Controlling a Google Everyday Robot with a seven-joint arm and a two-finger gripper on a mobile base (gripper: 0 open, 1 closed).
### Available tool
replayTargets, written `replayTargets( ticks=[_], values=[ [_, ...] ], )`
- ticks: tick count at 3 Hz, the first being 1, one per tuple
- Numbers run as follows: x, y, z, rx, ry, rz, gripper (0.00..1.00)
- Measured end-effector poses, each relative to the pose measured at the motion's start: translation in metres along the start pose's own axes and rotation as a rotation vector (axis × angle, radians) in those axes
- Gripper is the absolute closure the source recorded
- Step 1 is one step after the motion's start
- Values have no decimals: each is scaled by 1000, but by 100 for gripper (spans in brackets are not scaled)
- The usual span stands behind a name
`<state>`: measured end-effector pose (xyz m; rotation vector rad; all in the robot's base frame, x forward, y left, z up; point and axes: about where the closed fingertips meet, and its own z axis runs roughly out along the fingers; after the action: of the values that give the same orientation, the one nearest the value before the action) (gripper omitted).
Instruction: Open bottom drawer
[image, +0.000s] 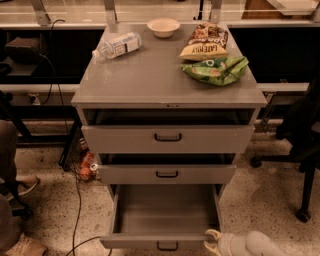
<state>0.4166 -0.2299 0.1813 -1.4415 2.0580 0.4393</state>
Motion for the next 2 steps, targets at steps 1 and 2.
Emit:
replayTargets(
  ticks=[1, 2],
  values=[
    [0, 1, -2, 4, -4, 7, 83],
    [-2, 1, -3, 3, -4, 6, 59]
  ],
)
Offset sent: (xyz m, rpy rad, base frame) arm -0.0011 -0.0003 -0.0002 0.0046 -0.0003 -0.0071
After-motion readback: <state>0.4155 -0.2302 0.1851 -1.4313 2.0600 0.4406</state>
